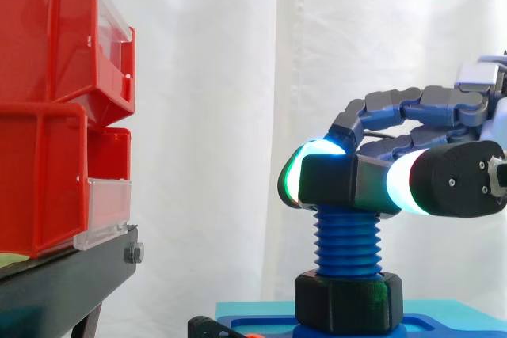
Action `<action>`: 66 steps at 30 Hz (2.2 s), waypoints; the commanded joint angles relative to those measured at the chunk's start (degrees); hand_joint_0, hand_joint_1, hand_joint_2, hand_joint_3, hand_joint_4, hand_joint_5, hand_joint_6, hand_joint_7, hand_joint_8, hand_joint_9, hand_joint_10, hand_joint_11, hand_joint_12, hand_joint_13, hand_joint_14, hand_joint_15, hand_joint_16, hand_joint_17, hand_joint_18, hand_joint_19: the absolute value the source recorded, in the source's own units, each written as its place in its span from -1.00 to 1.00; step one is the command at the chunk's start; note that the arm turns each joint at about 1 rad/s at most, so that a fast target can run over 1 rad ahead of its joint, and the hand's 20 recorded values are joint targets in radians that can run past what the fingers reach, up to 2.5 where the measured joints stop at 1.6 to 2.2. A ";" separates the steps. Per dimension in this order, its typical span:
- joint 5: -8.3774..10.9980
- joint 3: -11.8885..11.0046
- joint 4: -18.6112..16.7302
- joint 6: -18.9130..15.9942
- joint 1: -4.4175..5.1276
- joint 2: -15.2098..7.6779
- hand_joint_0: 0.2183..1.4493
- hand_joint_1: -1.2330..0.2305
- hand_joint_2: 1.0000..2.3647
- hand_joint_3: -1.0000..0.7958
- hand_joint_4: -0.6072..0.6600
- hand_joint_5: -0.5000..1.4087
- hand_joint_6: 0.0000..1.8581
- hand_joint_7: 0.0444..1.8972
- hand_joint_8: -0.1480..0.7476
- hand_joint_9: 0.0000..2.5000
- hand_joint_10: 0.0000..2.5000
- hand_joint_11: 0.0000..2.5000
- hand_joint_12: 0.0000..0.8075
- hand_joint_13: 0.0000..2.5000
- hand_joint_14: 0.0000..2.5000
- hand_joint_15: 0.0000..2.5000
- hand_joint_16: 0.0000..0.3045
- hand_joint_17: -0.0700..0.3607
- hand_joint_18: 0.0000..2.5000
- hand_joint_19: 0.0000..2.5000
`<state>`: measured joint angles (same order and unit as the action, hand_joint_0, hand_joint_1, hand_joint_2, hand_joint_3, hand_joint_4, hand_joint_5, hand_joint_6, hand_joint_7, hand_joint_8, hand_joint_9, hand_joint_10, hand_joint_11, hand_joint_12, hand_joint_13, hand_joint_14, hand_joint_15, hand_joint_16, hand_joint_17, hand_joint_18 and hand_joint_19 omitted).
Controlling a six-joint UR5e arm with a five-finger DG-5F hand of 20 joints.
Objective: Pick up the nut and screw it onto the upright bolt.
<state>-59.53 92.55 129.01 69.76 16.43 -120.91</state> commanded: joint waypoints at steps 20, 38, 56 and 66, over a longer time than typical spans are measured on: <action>-0.32 -1.93 1.24 -1.12 -0.52 -2.84 -0.49 -0.22 -1.00 -0.44 0.39 -0.68 -0.46 0.06 0.00 -0.65 -1.00 -1.00 -0.08 -0.66 -1.00 -1.00 -0.70 -0.19 -0.75 -1.00; -0.85 -1.93 1.60 -1.12 -0.61 -2.75 -0.73 -0.15 -1.00 -0.44 0.41 -0.70 -0.46 -0.04 0.09 -0.68 -1.00 -1.00 0.10 -0.70 -1.00 -1.00 -0.60 -0.04 -0.77 -1.00; -1.55 -1.93 1.60 -1.12 -0.88 -2.75 -0.85 -0.05 -1.00 -0.44 0.28 -0.76 -0.46 -0.41 0.05 -0.81 -1.00 -1.00 0.18 -0.84 -1.00 -1.00 -0.51 0.11 -0.91 -1.00; -4.37 -5.01 6.34 -1.12 -1.84 -2.75 -0.86 0.18 -1.00 -0.44 0.25 -0.78 -0.46 -0.47 0.00 -0.95 -1.00 -1.00 0.16 -0.98 -1.00 -1.00 -0.50 0.12 -1.00 -1.00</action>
<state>-62.71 88.84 132.27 68.64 14.96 -123.67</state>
